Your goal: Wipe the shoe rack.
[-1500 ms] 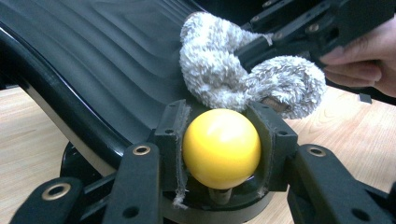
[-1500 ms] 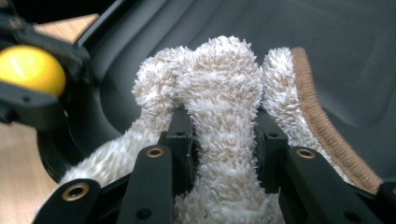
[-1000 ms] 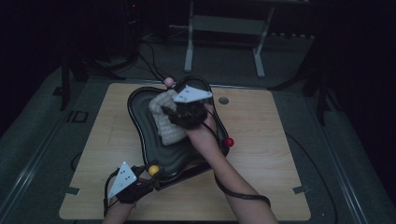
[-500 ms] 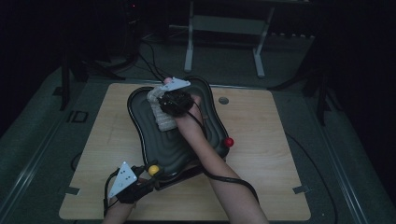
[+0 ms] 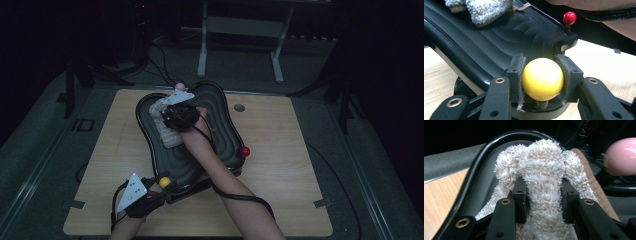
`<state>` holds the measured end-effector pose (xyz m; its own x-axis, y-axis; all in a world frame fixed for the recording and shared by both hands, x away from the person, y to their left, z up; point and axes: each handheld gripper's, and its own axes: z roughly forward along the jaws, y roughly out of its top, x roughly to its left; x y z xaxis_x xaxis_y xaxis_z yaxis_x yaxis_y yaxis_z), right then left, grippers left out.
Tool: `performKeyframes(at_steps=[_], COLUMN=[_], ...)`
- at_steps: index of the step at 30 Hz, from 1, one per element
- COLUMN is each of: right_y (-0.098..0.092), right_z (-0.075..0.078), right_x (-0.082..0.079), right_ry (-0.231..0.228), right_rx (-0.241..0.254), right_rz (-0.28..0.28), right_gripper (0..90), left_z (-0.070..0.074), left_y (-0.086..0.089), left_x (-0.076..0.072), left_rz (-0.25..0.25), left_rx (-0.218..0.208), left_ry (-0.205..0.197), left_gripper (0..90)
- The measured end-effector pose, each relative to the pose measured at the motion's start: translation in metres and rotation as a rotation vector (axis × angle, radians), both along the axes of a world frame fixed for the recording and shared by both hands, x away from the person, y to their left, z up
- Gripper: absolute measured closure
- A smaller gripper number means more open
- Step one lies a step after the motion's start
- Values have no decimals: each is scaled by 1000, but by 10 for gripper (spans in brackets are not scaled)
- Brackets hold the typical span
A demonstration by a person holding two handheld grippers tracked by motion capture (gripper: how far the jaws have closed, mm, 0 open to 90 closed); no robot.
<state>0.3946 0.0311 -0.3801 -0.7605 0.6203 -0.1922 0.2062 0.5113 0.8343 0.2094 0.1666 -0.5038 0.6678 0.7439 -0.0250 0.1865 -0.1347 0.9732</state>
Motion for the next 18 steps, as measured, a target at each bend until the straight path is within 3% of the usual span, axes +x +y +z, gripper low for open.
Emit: performKeyframes(at_steps=[7, 12, 18], right_y=[-3, -16, -33], right_z=[-8, -19, -32], right_x=[-13, -28, -43], right_ry=[-6, -10, -13], right_rx=[-24, -51, -34], right_rz=[50, 88, 97], right_gripper=[649, 649, 651], left_z=[0, 0, 0], left_y=[0, 0, -1], left_x=[0, 0, -1], left_rz=[-1, 4, 13], left_rx=[-1, 2, -2], left_ry=[1, -1, -5], left_gripper=[593, 593, 592])
